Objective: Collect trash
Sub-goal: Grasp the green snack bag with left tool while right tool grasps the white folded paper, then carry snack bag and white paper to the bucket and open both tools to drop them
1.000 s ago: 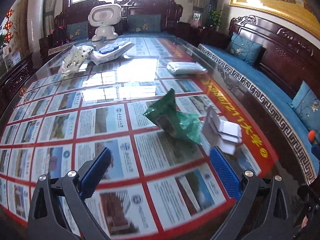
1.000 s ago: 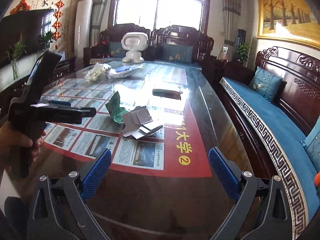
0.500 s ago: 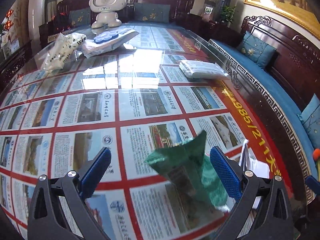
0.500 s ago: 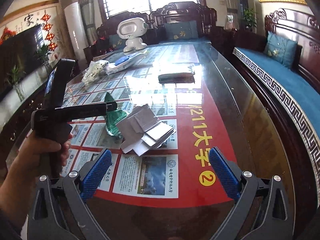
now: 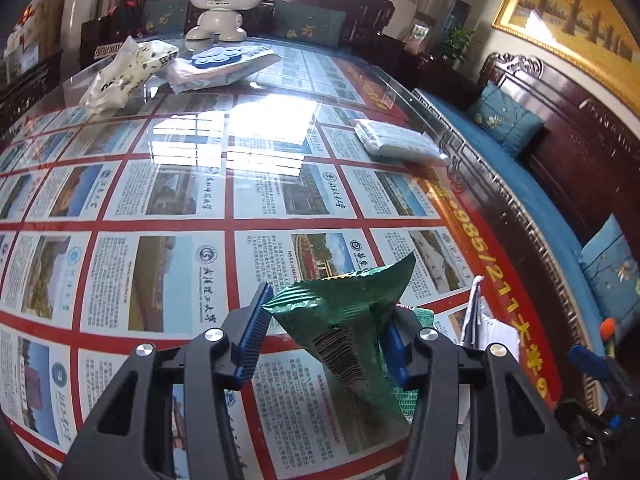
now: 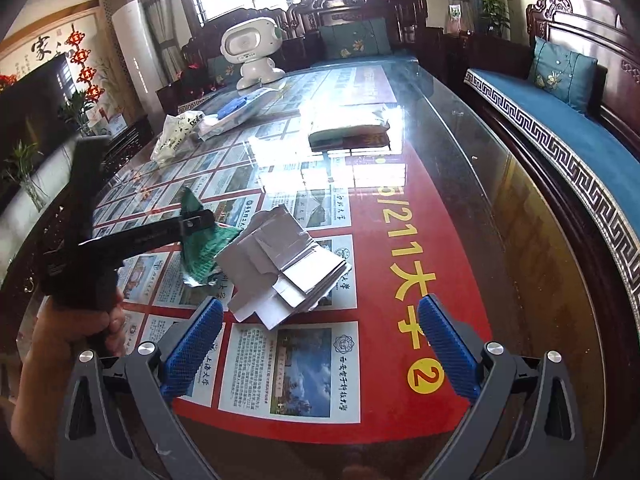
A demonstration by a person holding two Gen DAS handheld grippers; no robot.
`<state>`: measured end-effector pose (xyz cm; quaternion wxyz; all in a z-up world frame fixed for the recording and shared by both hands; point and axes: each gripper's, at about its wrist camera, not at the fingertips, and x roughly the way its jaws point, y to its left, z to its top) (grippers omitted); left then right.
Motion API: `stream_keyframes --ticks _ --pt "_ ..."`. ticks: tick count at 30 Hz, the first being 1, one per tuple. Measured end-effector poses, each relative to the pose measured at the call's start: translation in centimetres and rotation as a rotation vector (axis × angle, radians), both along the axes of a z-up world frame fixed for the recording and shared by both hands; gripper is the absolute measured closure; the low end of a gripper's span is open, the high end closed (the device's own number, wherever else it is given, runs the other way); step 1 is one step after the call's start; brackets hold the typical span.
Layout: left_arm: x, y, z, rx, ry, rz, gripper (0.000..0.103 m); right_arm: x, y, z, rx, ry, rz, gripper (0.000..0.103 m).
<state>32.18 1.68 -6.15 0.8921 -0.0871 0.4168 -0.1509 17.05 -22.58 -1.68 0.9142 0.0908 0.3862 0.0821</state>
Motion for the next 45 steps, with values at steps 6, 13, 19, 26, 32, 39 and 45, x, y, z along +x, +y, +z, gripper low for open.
stream_keyframes --ticks 6,13,19,26,32,39,45 --pt "-0.8 -0.3 0.9 -0.003 -0.017 -0.033 0.052 2.5 -1.6 -1.3 0.186 0.111 -0.050 0.009" --pt "-0.7 -0.9 1.3 0.031 -0.045 -0.048 0.052 3.9 -1.3 -2.3 0.247 0.197 -0.072 0.014" --pt "-0.6 -0.9 1.1 0.033 -0.040 -0.046 0.052 4.9 -0.6 -2.3 0.237 0.207 -0.095 0.015" --pt "-0.2 -1.3 0.8 0.043 -0.033 -0.058 0.052 5.7 0.4 -2.8 0.273 0.214 -0.024 0.071" --pt "-0.2 -1.1 0.7 0.052 -0.031 -0.052 0.052 5.2 0.3 -2.7 0.260 0.127 -0.014 0.087" --pt "-1.4 0.0 1.6 0.003 -0.046 -0.047 0.053 3.7 0.9 -0.5 0.165 0.023 0.002 0.095" --pt "-4.7 0.4 2.4 -0.014 -0.061 -0.078 0.054 0.9 0.0 0.6 0.139 0.006 -0.008 0.096"
